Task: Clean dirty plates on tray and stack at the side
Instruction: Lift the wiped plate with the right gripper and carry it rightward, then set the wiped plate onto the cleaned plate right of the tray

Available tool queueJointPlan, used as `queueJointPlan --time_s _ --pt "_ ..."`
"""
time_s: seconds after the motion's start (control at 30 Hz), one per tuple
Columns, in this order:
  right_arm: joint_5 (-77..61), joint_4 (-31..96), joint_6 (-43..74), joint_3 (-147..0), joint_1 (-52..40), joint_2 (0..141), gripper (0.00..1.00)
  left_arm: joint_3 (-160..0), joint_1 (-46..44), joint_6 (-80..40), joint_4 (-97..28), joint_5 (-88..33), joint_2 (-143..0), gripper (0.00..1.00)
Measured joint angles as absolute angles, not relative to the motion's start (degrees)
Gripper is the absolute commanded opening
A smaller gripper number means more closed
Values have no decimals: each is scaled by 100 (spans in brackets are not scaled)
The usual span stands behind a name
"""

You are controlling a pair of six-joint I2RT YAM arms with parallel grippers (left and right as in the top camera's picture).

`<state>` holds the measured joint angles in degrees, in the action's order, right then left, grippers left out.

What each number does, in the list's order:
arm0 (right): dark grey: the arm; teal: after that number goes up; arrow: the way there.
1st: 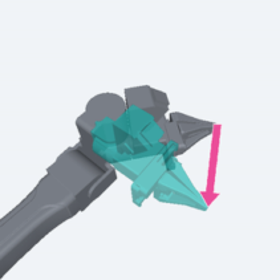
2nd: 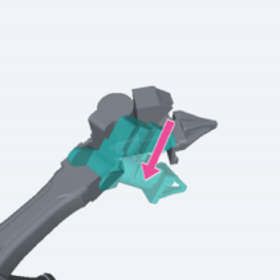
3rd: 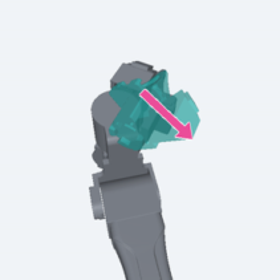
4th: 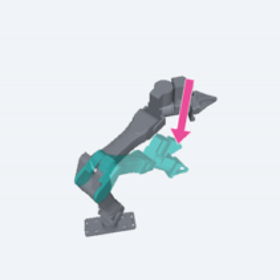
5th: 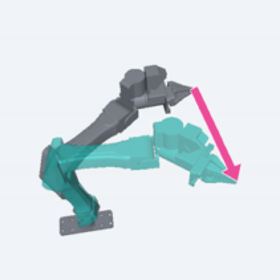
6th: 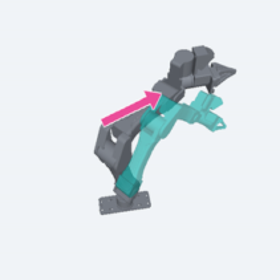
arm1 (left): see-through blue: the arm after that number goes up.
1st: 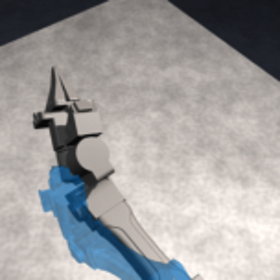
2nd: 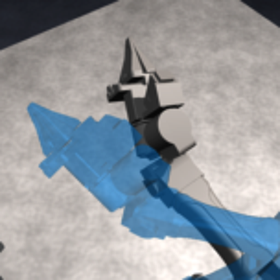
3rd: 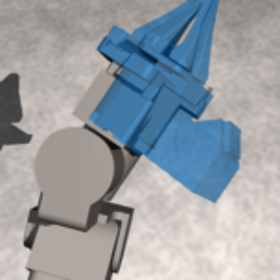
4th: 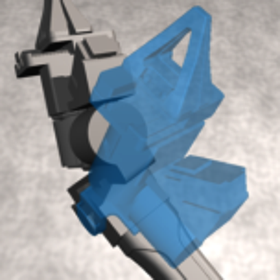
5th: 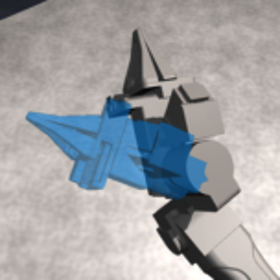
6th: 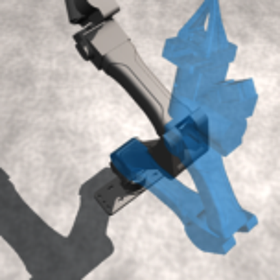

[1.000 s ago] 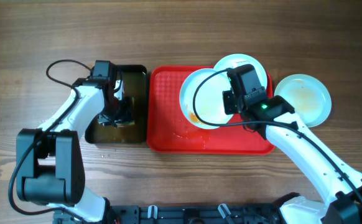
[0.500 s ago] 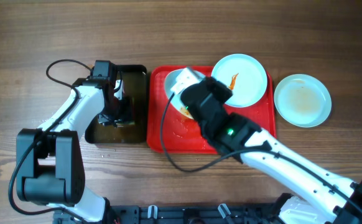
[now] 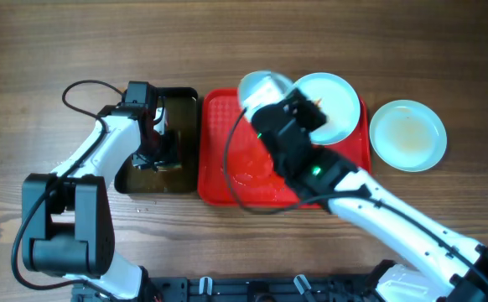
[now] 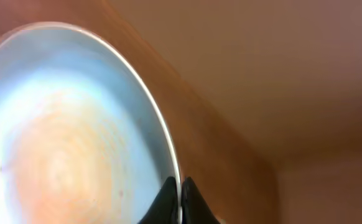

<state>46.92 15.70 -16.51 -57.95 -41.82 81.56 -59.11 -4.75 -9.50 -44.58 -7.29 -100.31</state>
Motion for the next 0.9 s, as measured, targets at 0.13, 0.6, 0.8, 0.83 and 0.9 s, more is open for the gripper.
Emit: queueJointPlan --time_s 0.13,0.6,0.8,0.83,0.9 --pt "3142 2749 950 -5798 -2517 8141 4 -5911 -475 -950 -4451 -729 -10031 54" --pt "150 3907 3487 -5784 2633 8138 4 -5911 -475 -950 -4456 -729 -10031 54" --pt "198 3820 3326 -5433 3096 8138 13 -5911 -475 -950 -4456 -729 -10031 54" --pt "196 3791 3284 -5433 3096 8138 20 -5913 -475 -950 -4456 -729 -10031 54" --pt "196 3747 3208 -5433 3096 8138 47 -5911 -475 -950 -4456 -729 -10031 54"
